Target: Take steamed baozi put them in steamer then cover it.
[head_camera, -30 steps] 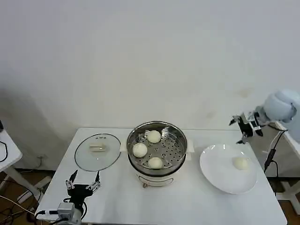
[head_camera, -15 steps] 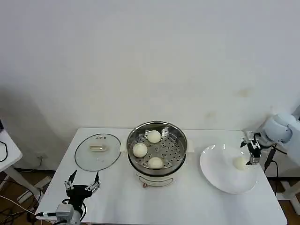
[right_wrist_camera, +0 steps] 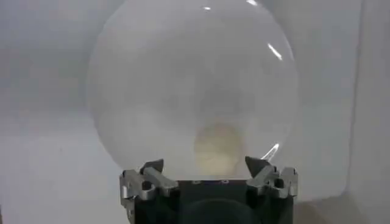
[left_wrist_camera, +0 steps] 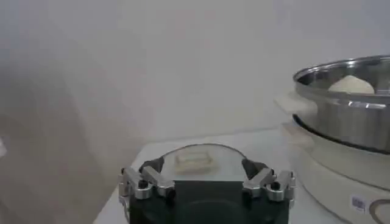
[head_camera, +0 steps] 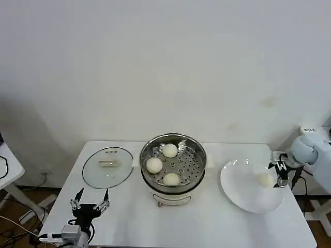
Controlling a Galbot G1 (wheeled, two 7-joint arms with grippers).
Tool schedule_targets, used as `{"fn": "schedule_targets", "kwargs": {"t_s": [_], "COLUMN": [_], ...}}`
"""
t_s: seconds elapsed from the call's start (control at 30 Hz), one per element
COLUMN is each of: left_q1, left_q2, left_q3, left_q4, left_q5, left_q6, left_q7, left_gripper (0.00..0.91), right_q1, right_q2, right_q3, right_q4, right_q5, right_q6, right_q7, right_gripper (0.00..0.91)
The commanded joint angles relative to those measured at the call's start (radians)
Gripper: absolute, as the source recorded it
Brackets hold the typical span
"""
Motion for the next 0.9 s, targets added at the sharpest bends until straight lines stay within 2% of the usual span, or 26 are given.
{"fn": "schedule_targets", "kwargs": {"t_s": [0.03, 0.23, 0.3, 0.63, 0.9], "left_q1": [0.005, 0.006, 0.006, 0.004, -0.006], "left_q2": [0.000, 0.001, 0.003, 0.008, 0.010], "left_q3": [0.000, -0.007, -0.013, -0.020, -0.022], "left_q4": [0.006, 0.002, 0.003, 0.021, 0.031], "left_q5": [0.008, 0.006, 0.005, 0.002, 0.000], "left_q6": [-0.004, -0.003, -0.003, -0.004, -0.002], "left_q7": [-0.002, -0.001, 0.000, -0.003, -0.001], "left_gripper": [0.907, 0.907, 0.907, 0.907, 0.907], "right_q1": [-0.028, -0.019, -0.017, -0.005, -0.005], "right_q2": [0.071, 0.110, 0.120, 0.168, 0.190], "right_q3": [0.032, 0.019, 0.022, 0.021, 0.021], "right_q4": [-0.099, -0.142, -0.152, -0.228, -0.257], "right_q5": [-0.069, -0.086, -0.120, -0.183, -0.188], "right_q6": [0.026, 0.025, 0.041, 0.076, 0.084], "right_q7": [0.034, 0.034, 0.009, -0.006, -0.001], "right_gripper": [0.907, 0.907, 0.907, 0.907, 0.907]}}
